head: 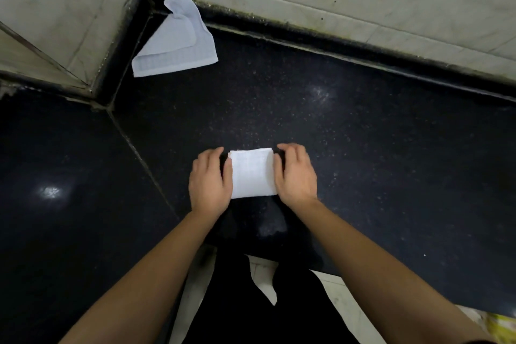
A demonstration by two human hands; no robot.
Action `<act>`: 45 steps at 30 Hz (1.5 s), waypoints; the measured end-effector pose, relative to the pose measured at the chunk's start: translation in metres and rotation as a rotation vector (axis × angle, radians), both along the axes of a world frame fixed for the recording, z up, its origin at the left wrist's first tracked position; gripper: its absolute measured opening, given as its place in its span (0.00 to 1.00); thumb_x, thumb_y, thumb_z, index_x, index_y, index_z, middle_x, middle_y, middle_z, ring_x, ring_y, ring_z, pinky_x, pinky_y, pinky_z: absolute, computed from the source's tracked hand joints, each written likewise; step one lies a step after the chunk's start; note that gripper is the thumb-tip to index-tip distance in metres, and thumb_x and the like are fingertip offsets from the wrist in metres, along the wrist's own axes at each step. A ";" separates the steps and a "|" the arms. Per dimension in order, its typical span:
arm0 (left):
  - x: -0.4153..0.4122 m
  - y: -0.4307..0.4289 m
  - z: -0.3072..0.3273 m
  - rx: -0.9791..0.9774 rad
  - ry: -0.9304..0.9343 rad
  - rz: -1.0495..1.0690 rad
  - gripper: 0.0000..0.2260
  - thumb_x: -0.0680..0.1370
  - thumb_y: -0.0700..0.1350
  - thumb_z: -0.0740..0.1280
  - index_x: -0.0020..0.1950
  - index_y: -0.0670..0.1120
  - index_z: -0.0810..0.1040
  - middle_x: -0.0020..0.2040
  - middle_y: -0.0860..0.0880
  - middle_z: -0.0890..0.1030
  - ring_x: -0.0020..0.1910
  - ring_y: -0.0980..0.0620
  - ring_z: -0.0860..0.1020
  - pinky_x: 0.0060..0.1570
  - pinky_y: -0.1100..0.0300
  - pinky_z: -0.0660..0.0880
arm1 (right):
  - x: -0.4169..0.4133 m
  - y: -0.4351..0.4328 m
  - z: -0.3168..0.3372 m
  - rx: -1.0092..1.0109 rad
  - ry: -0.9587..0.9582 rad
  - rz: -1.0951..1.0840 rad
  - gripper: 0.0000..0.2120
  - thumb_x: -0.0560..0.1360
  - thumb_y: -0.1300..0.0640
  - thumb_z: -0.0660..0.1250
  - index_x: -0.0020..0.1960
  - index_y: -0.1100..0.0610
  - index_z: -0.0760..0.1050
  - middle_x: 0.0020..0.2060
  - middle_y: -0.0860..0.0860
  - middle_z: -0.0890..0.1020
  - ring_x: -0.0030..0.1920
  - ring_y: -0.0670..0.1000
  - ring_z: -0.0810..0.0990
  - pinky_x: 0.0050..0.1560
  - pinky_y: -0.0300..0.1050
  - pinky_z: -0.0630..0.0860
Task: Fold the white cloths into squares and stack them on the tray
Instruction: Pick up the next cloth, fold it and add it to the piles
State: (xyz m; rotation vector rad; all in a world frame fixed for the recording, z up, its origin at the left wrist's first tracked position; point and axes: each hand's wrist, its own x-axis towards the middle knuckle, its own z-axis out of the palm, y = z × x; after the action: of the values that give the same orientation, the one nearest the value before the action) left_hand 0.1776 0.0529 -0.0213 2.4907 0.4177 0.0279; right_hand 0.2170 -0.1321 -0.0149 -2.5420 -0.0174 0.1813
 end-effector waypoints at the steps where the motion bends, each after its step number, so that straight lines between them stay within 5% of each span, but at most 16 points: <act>1: -0.005 0.004 -0.003 0.139 -0.037 -0.152 0.20 0.84 0.51 0.56 0.73 0.44 0.69 0.72 0.43 0.69 0.68 0.44 0.69 0.63 0.46 0.69 | -0.005 -0.003 -0.003 -0.085 -0.097 0.142 0.20 0.84 0.49 0.55 0.71 0.56 0.70 0.71 0.54 0.71 0.66 0.55 0.72 0.65 0.55 0.72; 6: -0.001 0.026 -0.015 0.501 0.113 -0.731 0.32 0.83 0.60 0.45 0.80 0.39 0.53 0.81 0.43 0.49 0.80 0.46 0.48 0.74 0.42 0.58 | -0.002 -0.006 -0.019 -0.490 -0.054 0.655 0.34 0.83 0.39 0.43 0.81 0.60 0.46 0.81 0.57 0.47 0.80 0.60 0.47 0.78 0.61 0.51; 11: 0.012 0.035 -0.022 0.559 0.227 -0.828 0.38 0.81 0.66 0.41 0.80 0.40 0.47 0.81 0.44 0.45 0.80 0.48 0.44 0.77 0.43 0.48 | 0.007 -0.009 -0.028 -0.592 0.097 0.673 0.39 0.78 0.33 0.33 0.80 0.57 0.35 0.80 0.53 0.38 0.80 0.58 0.37 0.78 0.62 0.41; 16: 0.007 0.038 -0.025 0.507 0.289 -0.818 0.38 0.79 0.67 0.38 0.81 0.42 0.42 0.80 0.47 0.37 0.79 0.51 0.37 0.77 0.45 0.40 | 0.008 -0.002 -0.026 -0.565 0.186 0.692 0.39 0.79 0.32 0.35 0.79 0.55 0.30 0.79 0.51 0.32 0.78 0.56 0.32 0.78 0.62 0.38; 22: 0.008 0.017 -0.002 0.198 0.303 -0.553 0.37 0.78 0.68 0.38 0.81 0.48 0.49 0.81 0.51 0.49 0.80 0.51 0.44 0.78 0.48 0.43 | -0.013 -0.014 -0.006 -0.105 0.147 0.264 0.36 0.82 0.37 0.51 0.81 0.56 0.47 0.81 0.54 0.48 0.80 0.54 0.48 0.78 0.53 0.50; 27: -0.004 0.000 0.007 0.002 0.193 -0.222 0.28 0.82 0.54 0.58 0.79 0.44 0.57 0.79 0.45 0.60 0.77 0.45 0.57 0.75 0.48 0.57 | -0.027 -0.013 0.004 -0.079 0.242 0.088 0.28 0.81 0.40 0.58 0.74 0.54 0.67 0.65 0.53 0.72 0.65 0.54 0.71 0.64 0.51 0.72; 31: -0.013 -0.017 0.024 -0.446 0.269 0.359 0.21 0.79 0.46 0.64 0.71 0.41 0.69 0.57 0.47 0.76 0.61 0.46 0.73 0.61 0.52 0.71 | -0.013 0.002 0.012 0.111 0.404 -0.072 0.20 0.78 0.44 0.65 0.66 0.53 0.75 0.57 0.51 0.78 0.55 0.51 0.78 0.52 0.45 0.75; 34: -0.008 -0.019 0.034 -0.910 0.392 0.641 0.06 0.79 0.43 0.62 0.47 0.43 0.77 0.44 0.50 0.78 0.50 0.49 0.76 0.50 0.54 0.72 | 0.002 0.010 0.020 0.174 0.522 -0.176 0.13 0.75 0.50 0.67 0.57 0.53 0.81 0.47 0.48 0.83 0.51 0.50 0.81 0.47 0.43 0.76; 36: -0.005 -0.014 0.035 -0.969 0.446 0.659 0.06 0.80 0.44 0.62 0.46 0.45 0.76 0.48 0.49 0.80 0.51 0.50 0.78 0.55 0.52 0.74 | 0.010 0.010 0.022 0.250 0.609 -0.281 0.11 0.73 0.54 0.68 0.52 0.56 0.84 0.48 0.51 0.85 0.51 0.52 0.83 0.53 0.48 0.81; 40: -0.007 -0.002 0.032 -0.991 0.510 0.654 0.11 0.80 0.45 0.61 0.60 0.43 0.75 0.54 0.46 0.81 0.55 0.49 0.79 0.58 0.49 0.74 | 0.015 0.007 0.026 0.416 0.730 -0.323 0.03 0.74 0.57 0.70 0.43 0.50 0.82 0.50 0.51 0.85 0.50 0.51 0.83 0.55 0.47 0.81; 45: -0.017 0.007 0.038 -1.040 0.538 0.594 0.12 0.80 0.44 0.62 0.62 0.42 0.75 0.59 0.44 0.80 0.57 0.48 0.78 0.60 0.47 0.74 | 0.019 0.009 0.044 0.441 0.650 -0.238 0.03 0.74 0.56 0.71 0.47 0.51 0.79 0.48 0.49 0.83 0.51 0.50 0.82 0.56 0.48 0.80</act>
State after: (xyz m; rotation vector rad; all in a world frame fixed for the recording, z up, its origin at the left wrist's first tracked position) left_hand 0.1606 0.0598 0.0169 1.2642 1.0563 -0.4978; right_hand 0.2363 -0.1232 0.0293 -1.9288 0.4442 0.8011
